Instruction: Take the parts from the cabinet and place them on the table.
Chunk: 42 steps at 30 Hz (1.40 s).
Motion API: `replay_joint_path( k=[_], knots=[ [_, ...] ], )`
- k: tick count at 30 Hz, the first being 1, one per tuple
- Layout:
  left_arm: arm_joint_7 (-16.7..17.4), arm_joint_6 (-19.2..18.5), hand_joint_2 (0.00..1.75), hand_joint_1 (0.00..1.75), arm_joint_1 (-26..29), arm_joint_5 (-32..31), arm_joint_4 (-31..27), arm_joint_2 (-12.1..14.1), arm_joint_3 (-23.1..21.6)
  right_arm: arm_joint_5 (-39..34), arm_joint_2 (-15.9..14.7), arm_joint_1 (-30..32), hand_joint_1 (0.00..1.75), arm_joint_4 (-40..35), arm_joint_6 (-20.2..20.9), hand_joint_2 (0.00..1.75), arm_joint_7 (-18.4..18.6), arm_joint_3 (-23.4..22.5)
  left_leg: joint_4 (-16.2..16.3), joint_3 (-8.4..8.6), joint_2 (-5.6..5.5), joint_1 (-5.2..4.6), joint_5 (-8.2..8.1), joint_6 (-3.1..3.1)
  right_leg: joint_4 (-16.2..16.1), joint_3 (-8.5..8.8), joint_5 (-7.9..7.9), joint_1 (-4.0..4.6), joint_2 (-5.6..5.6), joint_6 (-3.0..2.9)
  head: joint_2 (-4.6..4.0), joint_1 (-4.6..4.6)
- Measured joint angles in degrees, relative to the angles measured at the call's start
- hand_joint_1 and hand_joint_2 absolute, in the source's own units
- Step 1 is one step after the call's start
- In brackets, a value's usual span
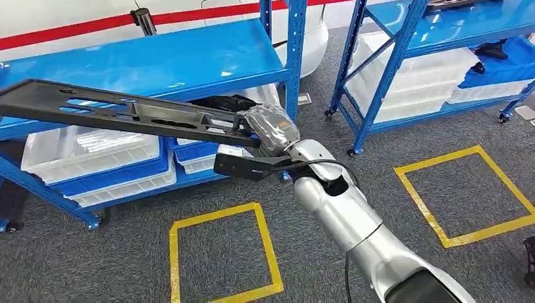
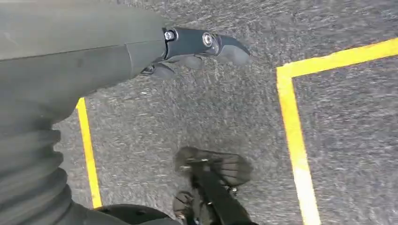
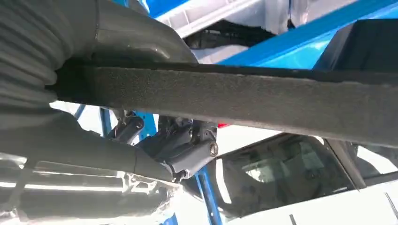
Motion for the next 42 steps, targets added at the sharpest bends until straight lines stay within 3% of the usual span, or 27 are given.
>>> replay_joint_path(
  k=[2,3,5,8,9,10,11,13,14,16,18,19,20,21,23,24,25,27,29,30,32,34,35,36,39,40,42],
  knots=[
    [0.0,0.0,1.75,0.0,0.0,0.0,0.0,0.0,0.0,0.0,0.0,0.2,1.75,0.0,0.0,1.75,0.0,0.0,-3.5,3.91,-0.01,0.03,3.94,0.16,0.3,-1.41,0.87,-0.06,0.03,0.39,0.0,0.0],
    [0.0,0.0,1.75,0.0,0.0,0.0,0.0,0.0,0.0,0.0,0.0,0.2,1.75,0.0,0.0,1.75,0.0,0.0,-8.2,7.66,-0.01,0.08,5.18,0.29,0.4,-1.95,1.3,-0.13,0.09,0.62,-0.02,-0.04],
    [0.0,0.0,1.75,0.0,-0.2,0.0,0.0,0.0,0.0,0.0,0.2,0.1,1.75,0.0,0.0,1.75,0.0,-0.1,-17.9,13.85,-0.75,-0.34,1.89,0.69,0.4,-2.49,2.18,0.14,0.1,1.57,0.0,0.06],
    [0.0,0.0,1.75,0.0,-0.2,0.0,0.0,0.0,0.0,0.0,0.4,0.0,1.75,0.0,0.0,1.75,0.0,-0.1,-17.2,12.96,-0.89,-0.96,2.68,1.74,0.0,-2.45,3.49,-0.18,0.0,2.75,0.0,-0.11],
    [0.0,0.0,1.75,0.0,-0.2,0.0,0.0,0.0,0.0,0.0,0.4,0.0,1.75,0.0,0.0,1.75,0.0,-0.1,-17.8,12.72,-0.7,-1.01,3.61,2.63,-0.3,-2.74,3.86,0.04,0.07,3.33,-0.02,0.02],
    [0.0,0.0,1.75,0.0,-0.3,0.0,0.0,0.0,0.0,0.0,0.2,-0.1,1.75,0.0,0.0,1.75,0.0,-0.1,-18.1,12.13,-0.22,-0.73,4.54,3.3,0.8,-3.45,2.42,0.05,0.06,2.96,-0.02,0.0],
    [0.1,0.0,1.75,0.0,-0.4,0.0,0.0,0.0,0.0,0.0,0.2,-0.2,1.75,0.0,0.0,1.75,0.0,-0.1,-18.2,11.16,-0.25,-0.81,5.19,4.0,3.3,-4.9,-0.65,0.18,0.06,2.06,-0.02,0.15],
    [0.1,0.0,1.75,0.0,-0.4,0.0,0.0,0.0,0.0,0.0,0.2,-0.1,1.75,0.0,0.0,1.75,0.0,-0.1,-18.1,9.54,-0.17,-1.11,6.5,4.36,11.8,-7.2,-6.52,0.2,0.08,1.05,-0.02,0.24],
    [0.1,0.0,1.75,0.0,-0.4,0.0,0.0,0.0,0.0,-0.1,0.2,0.0,1.75,0.0,0.0,1.75,0.0,-0.1,-18.1,8.58,-0.13,-1.33,7.24,4.45,16.1,-8.06,-7.97,0.23,0.08,1.21,-0.02,0.22],
    [-0.1,0.0,1.75,0.0,-0.4,-0.1,0.0,0.0,0.0,-0.1,0.1,0.3,1.75,0.0,-0.1,1.75,0.0,-0.1,-18.0,6.83,-0.02,-1.83,8.63,4.53,18.4,-6.8,-6.39,0.41,0.08,2.25,0.0,0.2],
    [-0.2,0.0,1.75,0.0,-0.3,-0.1,0.0,-0.1,0.0,-0.1,0.1,0.4,1.75,-0.1,-0.1,1.75,0.0,-0.1,-18.0,5.34,-0.03,-2.27,9.9,4.43,11.9,-1.39,-3.3,0.79,0.08,2.5,-0.02,0.13],
    [-0.3,0.0,1.75,0.0,-0.4,-0.1,0.0,-0.2,0.0,-0.1,0.2,0.4,1.75,-0.2,-0.1,1.75,0.0,-0.1,-18.0,4.89,-0.04,-2.27,10.46,4.34,6.7,2.43,-3.23,1.06,0.07,1.89,-0.02,0.2],
    [-0.4,0.0,1.75,0.0,-0.4,-0.1,0.0,-0.4,0.0,-0.1,0.2,0.4,1.75,-0.4,-0.1,1.75,0.0,-0.2,-17.9,4.47,-0.08,-2.51,10.93,4.06,0.8,6.78,-4.99,1.69,0.03,0.85,0.0,0.11],
    [-0.5,0.0,1.75,0.0,-0.4,-0.1,0.0,-0.4,0.0,-0.1,0.4,0.4,1.75,-0.7,-0.1,1.75,0.0,-0.2,-17.9,4.3,0.09,-2.55,11.49,3.83,-2.1,7.76,-5.73,1.89,-0.06,0.75,-0.02,0.05],
    [-0.7,-0.1,1.75,0.0,-0.3,-0.1,0.0,-0.4,0.0,-0.2,0.3,0.4,1.75,-0.7,-0.1,1.75,-0.3,-0.2,-18.3,4.25,0.22,-1.88,12.61,3.08,-1.6,6.44,-4.9,2.1,0.17,0.67,0.0,-0.07],
    [-0.7,-0.2,1.75,0.0,-0.3,-0.1,0.0,-0.4,0.0,-0.2,0.3,0.5,1.75,-0.7,-0.1,1.75,-0.3,-0.3,-18.7,4.23,0.18,-1.84,13.15,2.37,-2.1,6.22,-4.32,1.99,0.15,-0.16,0.0,-0.13],
    [-0.8,-0.2,1.75,0.0,-0.2,0.0,0.0,-0.3,0.1,-0.2,0.3,0.4,1.75,-0.7,-0.1,1.75,-0.3,-0.3,-18.5,3.72,-0.08,-1.45,12.72,2.14,-2.7,6.02,-3.2,0.79,-0.11,-0.91,-0.02,0.39],
    [-0.9,-0.2,1.75,0.0,-0.1,0.0,0.0,-0.4,0.1,-0.3,0.7,0.4,1.75,-0.7,0.0,1.75,-0.3,-0.3,-14.0,2.36,-0.46,-1.19,5.1,1.27,-2.6,4.77,-1.46,0.88,-0.12,-1.63,-0.02,-0.11],
    [-0.9,-0.3,1.75,0.0,-0.1,0.0,0.0,-0.4,0.1,-0.3,0.9,0.4,1.75,-0.7,0.0,1.75,-0.3,-0.3,-5.2,0.77,-0.48,-0.54,-0.49,0.18,-2.5,2.99,-0.07,0.9,-0.13,-1.44,-0.02,-0.09],
    [-1.0,-0.4,1.75,0.0,-0.1,0.0,0.0,-0.4,0.1,-0.3,0.9,0.5,1.75,-0.7,0.0,1.75,-0.2,-0.3,-1.7,0.42,-0.48,-0.3,-0.86,-0.18,-2.4,2.15,0.48,0.89,-0.16,-1.15,-0.02,-0.09],
    [-1.1,-0.7,1.75,0.0,-0.1,0.0,0.0,-0.3,0.1,-0.3,0.9,0.6,1.75,-0.7,0.0,1.75,-0.2,-0.2,-1.5,2.74,-0.44,0.4,3.04,-0.83,-1.7,0.15,1.52,0.64,-0.22,-0.62,-0.02,-0.13],
    [-1.5,-1.2,1.75,0.0,-0.1,-0.1,-0.1,-0.2,0.1,-0.3,0.9,0.6,1.75,-0.7,0.0,1.75,-0.2,-0.2,-9.6,9.14,-0.43,0.88,5.92,-1.17,-0.6,-1.48,2.03,0.29,-0.19,0.1,0.0,-0.15],
    [-1.7,-1.4,1.75,0.0,-0.3,-0.1,-0.1,-0.2,0.1,-0.3,1.0,0.6,1.75,-0.8,0.1,1.75,-0.1,-0.2,-14.8,12.19,-0.6,0.93,3.27,-1.39,-0.2,-2.05,2.36,0.36,-0.21,0.31,0.0,-0.2],
    [-2.0,-1.5,1.75,0.0,-0.3,-0.3,-0.2,-0.1,0.1,-0.1,1.0,0.5,1.75,-0.9,0.0,1.75,0.2,-0.3,-18.2,14.31,-0.98,0.37,2.07,-0.87,0.0,-2.38,2.74,0.6,-0.2,0.85,-0.02,-0.02],
    [-2.2,-1.7,1.75,0.0,-0.3,-0.6,-0.2,-0.1,0.1,-0.4,1.1,0.4,1.75,-1.0,0.0,1.75,0.3,-0.5,-17.7,13.37,-0.87,-0.19,2.86,0.74,-0.6,-2.54,4.33,0.44,-0.24,2.37,-0.02,0.0],
    [-2.2,-1.7,1.75,0.0,-0.3,-0.6,-0.2,-0.1,0.1,-0.5,1.1,0.4,1.75,-1.0,-0.1,1.75,0.3,-0.7,-18.3,12.88,-0.61,-0.06,3.81,1.75,-0.8,-2.81,4.43,0.92,0.04,3.11,-0.02,0.0],
    [-2.4,-1.8,1.75,0.0,-0.5,-0.7,-0.2,-0.1,0.1,-0.5,0.9,0.4,1.75,-1.0,-0.1,1.75,0.2,-1.2,-18.3,11.4,-0.16,-0.12,5.29,3.26,4.3,-5.6,-0.97,0.67,0.09,1.71,-0.02,0.37]
  ],
)
